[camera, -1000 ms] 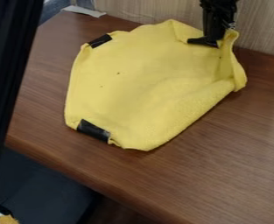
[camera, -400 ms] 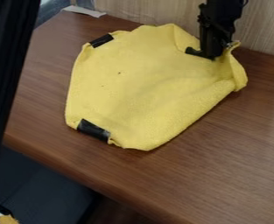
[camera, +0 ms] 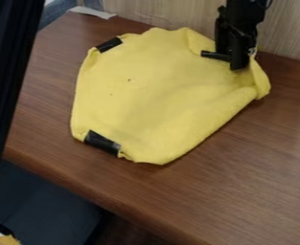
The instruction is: Unfold the cloth to the top
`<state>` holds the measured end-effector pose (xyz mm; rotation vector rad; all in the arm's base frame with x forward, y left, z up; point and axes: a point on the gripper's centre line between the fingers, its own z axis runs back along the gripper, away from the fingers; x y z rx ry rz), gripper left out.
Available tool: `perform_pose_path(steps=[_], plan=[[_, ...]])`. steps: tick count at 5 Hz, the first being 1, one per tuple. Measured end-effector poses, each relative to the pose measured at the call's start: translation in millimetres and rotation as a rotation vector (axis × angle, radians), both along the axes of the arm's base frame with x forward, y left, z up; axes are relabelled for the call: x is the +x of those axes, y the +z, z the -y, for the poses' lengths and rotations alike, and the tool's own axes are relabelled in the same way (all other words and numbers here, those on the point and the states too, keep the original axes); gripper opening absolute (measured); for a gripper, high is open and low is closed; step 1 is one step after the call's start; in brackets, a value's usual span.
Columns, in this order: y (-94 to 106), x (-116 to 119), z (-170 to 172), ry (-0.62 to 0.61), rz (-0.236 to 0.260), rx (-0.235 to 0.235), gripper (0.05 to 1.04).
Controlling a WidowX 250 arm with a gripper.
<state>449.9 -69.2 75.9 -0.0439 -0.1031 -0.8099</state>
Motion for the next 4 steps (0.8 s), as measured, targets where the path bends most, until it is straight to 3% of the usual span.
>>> perform_pose_path(steps=[1, 2, 3, 4], plan=[[1.2, -1.8, -0.2, -0.002, -0.009, 0.001, 0.999], [16.9, -4.9, 0.2, -0.007, 0.001, -0.005, 1.000], [42.9, -13.1, -0.2, -0.003, 0.043, -0.015, 1.000], [52.4, -30.3, -5.5, 0.012, 0.047, -0.006, 1.000]])
